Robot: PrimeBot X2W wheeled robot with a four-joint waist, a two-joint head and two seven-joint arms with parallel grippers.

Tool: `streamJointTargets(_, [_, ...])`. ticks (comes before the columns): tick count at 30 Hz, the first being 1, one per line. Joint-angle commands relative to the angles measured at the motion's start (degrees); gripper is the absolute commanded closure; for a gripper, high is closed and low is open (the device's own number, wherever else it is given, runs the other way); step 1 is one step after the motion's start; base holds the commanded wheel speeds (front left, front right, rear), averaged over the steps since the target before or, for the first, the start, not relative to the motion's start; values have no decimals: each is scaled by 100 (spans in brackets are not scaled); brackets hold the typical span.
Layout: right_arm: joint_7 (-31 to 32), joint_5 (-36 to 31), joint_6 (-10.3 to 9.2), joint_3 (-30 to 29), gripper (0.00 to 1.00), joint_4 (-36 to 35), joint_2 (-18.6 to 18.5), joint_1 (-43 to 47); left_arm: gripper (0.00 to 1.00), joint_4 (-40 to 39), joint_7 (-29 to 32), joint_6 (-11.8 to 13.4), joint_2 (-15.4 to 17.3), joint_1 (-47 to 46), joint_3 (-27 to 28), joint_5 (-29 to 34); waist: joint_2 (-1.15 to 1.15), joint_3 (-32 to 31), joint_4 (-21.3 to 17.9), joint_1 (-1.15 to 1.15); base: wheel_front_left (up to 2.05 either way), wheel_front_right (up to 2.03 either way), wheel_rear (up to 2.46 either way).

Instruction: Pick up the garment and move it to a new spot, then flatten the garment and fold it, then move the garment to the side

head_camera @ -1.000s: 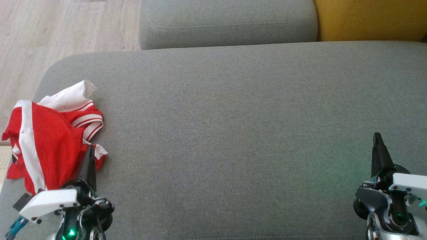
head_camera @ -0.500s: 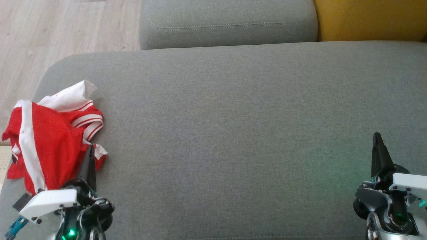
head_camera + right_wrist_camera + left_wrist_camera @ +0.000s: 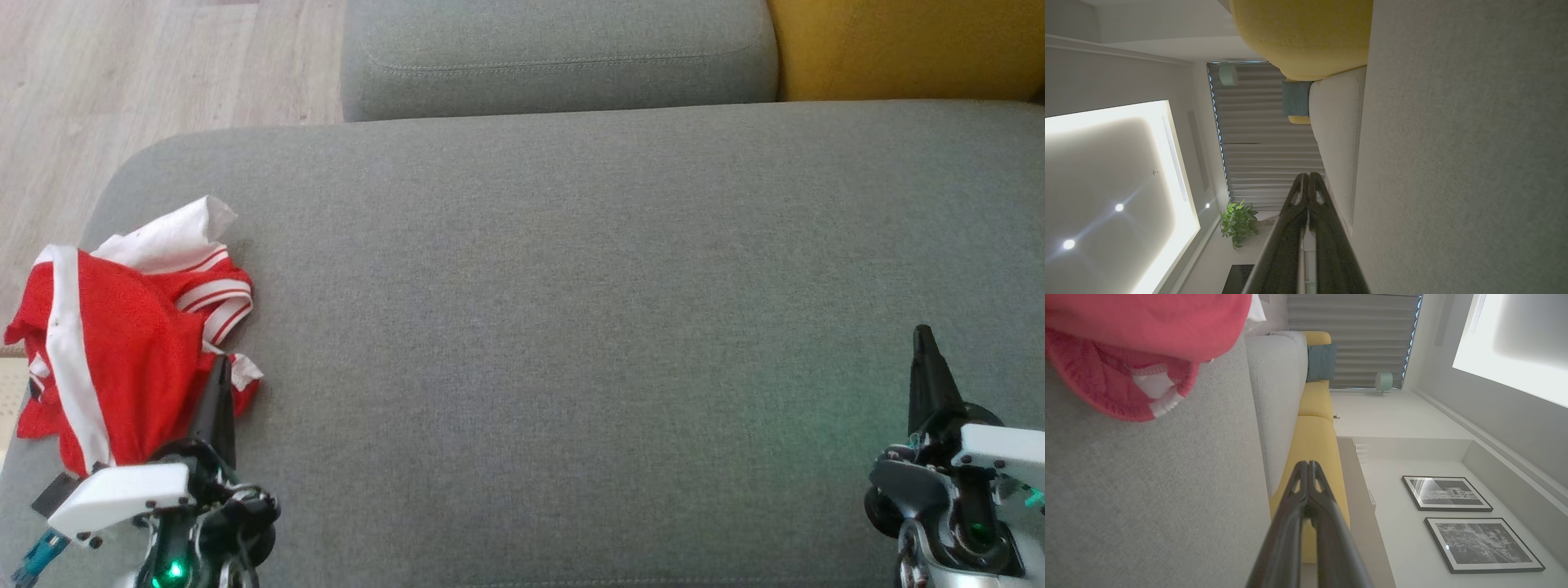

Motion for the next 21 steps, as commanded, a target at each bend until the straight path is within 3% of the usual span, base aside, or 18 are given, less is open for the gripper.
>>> streamJointTargets(1, [31, 43, -4, 122, 100, -219, -29, -102, 100, -216, 42, -42, 116, -289, 198, -25, 0, 0, 0, 0, 0, 0, 0])
streamJointTargets(11, [31, 43, -4, 122, 100, -219, -29, -102, 100, -216, 42, -42, 116, -289, 198, -25, 0, 0, 0, 0, 0, 0, 0])
streamJointTargets(12, [31, 43, -4, 122, 0, -219, -29, -102, 0, -216, 42, -42, 116, -289, 198, -25, 0, 0, 0, 0, 0, 0, 0])
streamJointTargets(17, [-1, 0, 1, 9, 0, 410, 27, 167, 0, 416, -10, 11, -59, 263, -20, 0, 0, 1, 0, 0, 0, 0, 0])
streamJointTargets(21, [-45, -42, 1, 39, 0, 358, 14, 145, 0, 414, -76, 9, -54, 217, -39, 35, 0, 6, -2, 0, 0, 0, 0])
